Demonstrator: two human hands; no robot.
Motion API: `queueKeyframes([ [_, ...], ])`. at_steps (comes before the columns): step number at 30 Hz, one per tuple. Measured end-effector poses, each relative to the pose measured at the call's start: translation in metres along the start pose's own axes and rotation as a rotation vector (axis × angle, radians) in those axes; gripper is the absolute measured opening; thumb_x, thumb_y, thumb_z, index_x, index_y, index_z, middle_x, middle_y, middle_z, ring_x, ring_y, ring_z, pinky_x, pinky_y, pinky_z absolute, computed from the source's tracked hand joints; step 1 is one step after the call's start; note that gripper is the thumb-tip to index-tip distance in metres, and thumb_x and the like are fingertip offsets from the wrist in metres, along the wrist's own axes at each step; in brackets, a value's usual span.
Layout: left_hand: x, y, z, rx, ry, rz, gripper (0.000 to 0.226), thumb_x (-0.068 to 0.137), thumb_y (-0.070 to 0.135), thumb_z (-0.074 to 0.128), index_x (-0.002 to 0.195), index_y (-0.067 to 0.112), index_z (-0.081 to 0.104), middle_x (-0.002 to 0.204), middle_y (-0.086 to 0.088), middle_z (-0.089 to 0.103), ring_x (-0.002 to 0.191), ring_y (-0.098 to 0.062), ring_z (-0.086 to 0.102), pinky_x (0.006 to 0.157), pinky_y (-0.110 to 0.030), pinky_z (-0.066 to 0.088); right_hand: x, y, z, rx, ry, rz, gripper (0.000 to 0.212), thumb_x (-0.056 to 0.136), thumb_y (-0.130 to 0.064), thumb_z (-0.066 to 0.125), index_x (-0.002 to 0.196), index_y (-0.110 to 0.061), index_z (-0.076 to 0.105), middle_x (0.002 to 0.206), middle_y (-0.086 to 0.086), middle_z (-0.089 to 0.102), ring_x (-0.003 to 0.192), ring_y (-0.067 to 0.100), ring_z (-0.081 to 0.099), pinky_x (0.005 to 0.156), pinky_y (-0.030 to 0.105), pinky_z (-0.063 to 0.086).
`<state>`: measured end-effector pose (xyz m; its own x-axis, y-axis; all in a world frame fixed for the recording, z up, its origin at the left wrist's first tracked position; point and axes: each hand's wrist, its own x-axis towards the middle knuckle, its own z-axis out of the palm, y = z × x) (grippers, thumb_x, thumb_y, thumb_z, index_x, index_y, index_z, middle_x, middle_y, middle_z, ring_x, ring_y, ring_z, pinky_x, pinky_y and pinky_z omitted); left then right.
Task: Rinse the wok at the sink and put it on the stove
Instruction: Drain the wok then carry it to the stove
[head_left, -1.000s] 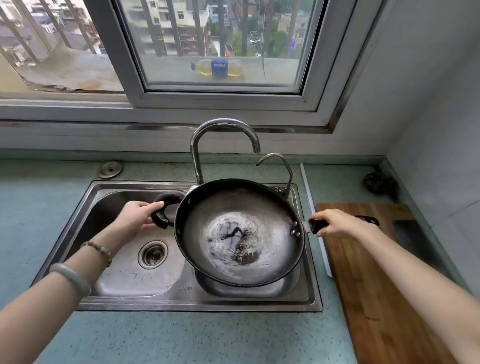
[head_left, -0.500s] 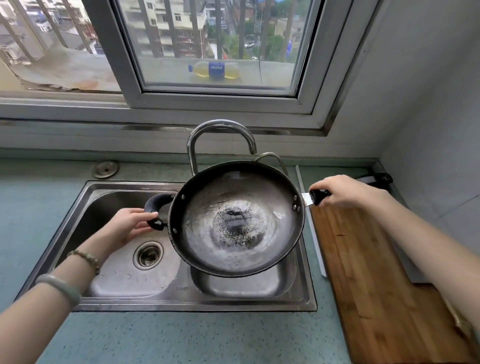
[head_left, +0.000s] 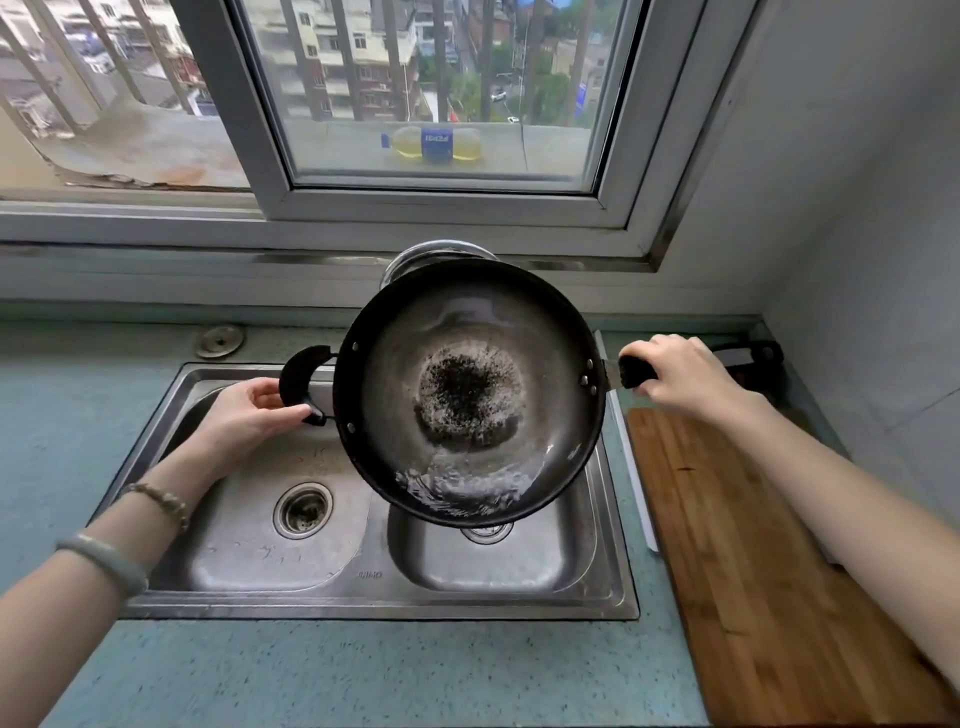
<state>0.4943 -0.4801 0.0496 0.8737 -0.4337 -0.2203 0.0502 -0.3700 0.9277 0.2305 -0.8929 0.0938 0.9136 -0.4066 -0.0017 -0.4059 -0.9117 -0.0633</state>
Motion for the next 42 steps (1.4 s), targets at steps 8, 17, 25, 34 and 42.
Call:
queueKeyframes([
  [8, 0.003, -0.002, 0.018, 0.019, 0.116, 0.108, 0.041, 0.067, -0.008, 0.079, 0.099, 0.015, 0.066, 0.094, -0.008, 0.07, 0.083, -0.017, 0.066, 0.074, -0.016, 0.056, -0.001, 0.002, 0.031, -0.029, 0.174, 0.144, 0.038, 0.072, -0.004, 0.066, 0.11, -0.012, 0.064, 0.099, 0.016, 0.062, 0.097, 0.037, 0.054, 0.082, 0.043, 0.037],
  [17, -0.002, -0.001, 0.037, 0.034, 0.267, 0.143, 0.051, 0.066, -0.002, 0.08, 0.115, 0.008, 0.067, 0.102, -0.007, 0.071, 0.087, -0.016, 0.067, 0.082, -0.017, 0.054, -0.006, -0.003, 0.047, -0.018, 0.317, 0.249, 0.03, 0.065, 0.003, 0.067, 0.092, -0.007, 0.065, 0.089, 0.015, 0.061, 0.087, 0.037, 0.055, 0.073, 0.04, 0.037],
  [25, -0.008, 0.0, 0.041, -0.032, 0.333, 0.201, 0.05, 0.064, -0.005, 0.082, 0.108, 0.013, 0.064, 0.093, 0.003, 0.068, 0.08, -0.01, 0.066, 0.075, -0.012, 0.054, -0.01, -0.002, 0.051, 0.029, 0.325, 0.303, 0.028, 0.063, -0.001, 0.07, 0.088, -0.007, 0.06, 0.089, 0.015, 0.061, 0.086, 0.037, 0.055, 0.072, 0.041, 0.041],
  [34, -0.02, 0.002, 0.036, 0.137, 0.338, 0.291, 0.05, 0.062, -0.001, 0.084, 0.079, 0.031, 0.05, 0.082, 0.009, 0.061, 0.076, -0.013, 0.062, 0.063, -0.003, 0.046, -0.022, 0.01, 0.036, 0.042, -0.009, 0.186, 0.034, 0.079, -0.017, 0.062, 0.098, -0.015, 0.034, 0.087, 0.018, 0.067, 0.082, 0.041, 0.063, 0.063, 0.039, 0.043],
  [42, -0.024, 0.0, 0.029, 0.252, 0.301, 0.335, 0.05, 0.062, 0.004, 0.086, 0.075, 0.03, 0.045, 0.078, 0.009, 0.059, 0.073, -0.018, 0.059, 0.061, -0.004, 0.043, -0.033, 0.001, 0.02, 0.054, 0.002, 0.112, 0.035, 0.081, -0.028, 0.066, 0.108, -0.012, 0.05, 0.101, 0.013, 0.069, 0.094, 0.037, 0.062, 0.07, 0.039, 0.044],
])
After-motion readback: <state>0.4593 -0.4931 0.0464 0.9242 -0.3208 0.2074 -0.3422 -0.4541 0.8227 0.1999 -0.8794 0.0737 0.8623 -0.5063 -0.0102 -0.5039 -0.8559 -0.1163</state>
